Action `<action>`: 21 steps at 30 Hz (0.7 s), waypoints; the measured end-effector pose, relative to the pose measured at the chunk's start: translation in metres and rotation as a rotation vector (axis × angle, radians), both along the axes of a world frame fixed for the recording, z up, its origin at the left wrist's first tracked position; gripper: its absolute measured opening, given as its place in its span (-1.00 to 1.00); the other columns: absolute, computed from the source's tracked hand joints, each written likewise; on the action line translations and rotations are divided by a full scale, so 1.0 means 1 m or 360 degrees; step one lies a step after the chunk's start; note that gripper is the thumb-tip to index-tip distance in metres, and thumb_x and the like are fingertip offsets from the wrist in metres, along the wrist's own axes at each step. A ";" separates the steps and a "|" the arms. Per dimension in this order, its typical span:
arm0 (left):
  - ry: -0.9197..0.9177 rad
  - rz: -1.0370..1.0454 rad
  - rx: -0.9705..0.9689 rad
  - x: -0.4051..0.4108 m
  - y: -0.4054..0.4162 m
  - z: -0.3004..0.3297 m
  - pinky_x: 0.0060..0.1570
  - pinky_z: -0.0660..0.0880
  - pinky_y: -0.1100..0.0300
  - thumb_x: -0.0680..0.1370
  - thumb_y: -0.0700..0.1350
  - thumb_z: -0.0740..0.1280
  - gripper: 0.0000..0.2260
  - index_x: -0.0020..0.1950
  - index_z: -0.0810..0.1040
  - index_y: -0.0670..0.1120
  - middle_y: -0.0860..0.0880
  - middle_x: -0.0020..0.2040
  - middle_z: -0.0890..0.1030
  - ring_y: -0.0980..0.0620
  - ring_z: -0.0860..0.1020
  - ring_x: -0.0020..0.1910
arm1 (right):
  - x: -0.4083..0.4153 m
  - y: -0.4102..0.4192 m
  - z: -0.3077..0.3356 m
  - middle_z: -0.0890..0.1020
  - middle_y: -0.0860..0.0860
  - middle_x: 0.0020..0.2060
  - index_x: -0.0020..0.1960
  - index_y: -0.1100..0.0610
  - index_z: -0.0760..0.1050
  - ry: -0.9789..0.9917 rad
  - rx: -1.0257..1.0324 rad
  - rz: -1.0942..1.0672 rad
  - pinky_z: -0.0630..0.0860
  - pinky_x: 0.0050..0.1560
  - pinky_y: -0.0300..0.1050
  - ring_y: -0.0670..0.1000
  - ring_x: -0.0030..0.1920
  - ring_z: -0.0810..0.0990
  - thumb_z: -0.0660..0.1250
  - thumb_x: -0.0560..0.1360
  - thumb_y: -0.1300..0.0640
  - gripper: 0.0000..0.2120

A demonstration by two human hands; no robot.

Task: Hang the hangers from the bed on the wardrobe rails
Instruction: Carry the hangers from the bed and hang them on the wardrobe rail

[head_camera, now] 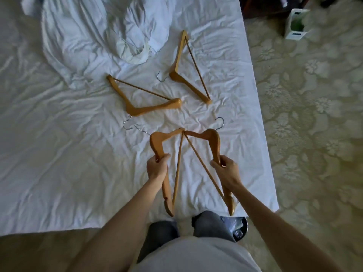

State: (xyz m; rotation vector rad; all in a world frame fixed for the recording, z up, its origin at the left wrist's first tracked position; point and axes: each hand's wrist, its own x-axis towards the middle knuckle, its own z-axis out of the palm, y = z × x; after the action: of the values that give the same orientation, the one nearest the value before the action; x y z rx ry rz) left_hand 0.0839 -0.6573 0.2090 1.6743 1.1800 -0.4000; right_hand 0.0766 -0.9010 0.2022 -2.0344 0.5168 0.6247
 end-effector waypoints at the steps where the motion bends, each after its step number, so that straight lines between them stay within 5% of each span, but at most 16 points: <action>1: -0.0002 -0.0035 -0.0030 -0.005 0.000 0.007 -0.52 0.39 0.29 0.48 0.00 0.46 -0.78 -0.26 0.62 -0.13 -0.01 -0.48 0.56 0.12 0.47 -0.57 | -0.005 0.010 0.011 0.60 0.05 -0.37 -0.18 0.13 0.57 -0.0020 0.0045 0.0042 0.43 -0.36 -0.26 -0.12 -0.41 0.52 0.44 0.48 0.06 -0.85; 8: -0.0018 -0.0071 -0.0189 -0.052 -0.005 0.046 -0.38 0.37 0.22 0.45 0.02 0.34 -0.73 -0.38 0.51 -0.09 0.07 -0.56 0.51 0.18 0.48 -0.57 | -0.031 0.070 0.067 0.58 0.14 -0.31 -0.12 0.26 0.52 -0.0096 0.0268 0.0286 0.61 -0.15 0.13 0.08 -0.28 0.59 0.37 0.47 0.08 -0.78; 10: -0.0073 0.0030 -0.0165 -0.065 -0.003 0.053 -0.41 0.40 0.25 0.46 0.08 0.34 -0.71 -0.38 0.54 -0.06 0.08 -0.55 0.53 0.14 0.53 -0.50 | -0.037 0.085 0.075 0.52 0.11 -0.35 -0.15 0.27 0.50 -0.0117 0.0304 0.0342 0.59 -0.20 0.09 0.05 -0.32 0.53 0.37 0.48 0.07 -0.76; 14: -0.0179 0.0271 -0.0123 -0.101 0.015 0.066 -0.30 0.44 0.22 0.47 0.20 0.34 -0.67 -0.31 0.62 -0.02 0.04 -0.49 0.61 0.15 0.58 -0.49 | -0.052 0.113 0.087 0.58 -0.04 -0.36 -0.20 0.10 0.53 -0.0218 0.0315 0.0535 0.47 -0.29 -0.38 -0.16 -0.34 0.57 0.39 0.51 0.05 -0.84; 18: -0.0301 0.0426 -0.0069 -0.153 0.040 0.082 -0.42 0.43 0.37 0.51 0.18 0.35 -0.71 -0.24 0.66 0.01 0.01 -0.44 0.65 0.21 0.59 -0.48 | -0.075 0.146 0.094 0.67 0.12 -0.16 -0.04 0.22 0.59 -0.0207 0.0367 0.0811 0.52 -0.07 -0.21 0.03 -0.11 0.64 0.39 0.53 0.09 -0.82; 21: -0.0380 0.0515 -0.0065 -0.199 0.066 0.094 -0.51 0.40 0.50 0.57 0.08 0.37 -0.74 -0.19 0.67 -0.05 0.08 -0.46 0.64 0.23 0.57 -0.50 | -0.100 0.178 0.101 0.65 0.13 -0.18 -0.06 0.22 0.58 -0.0233 0.0386 0.0979 0.50 -0.07 -0.21 0.06 -0.11 0.64 0.37 0.54 0.08 -0.82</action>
State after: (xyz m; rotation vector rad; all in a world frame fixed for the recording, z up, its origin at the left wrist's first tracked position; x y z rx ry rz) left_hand -0.1156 -0.5912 0.3032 1.4191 1.2264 -0.0212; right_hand -0.0238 -0.7227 0.3027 -1.9760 -0.2806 0.8410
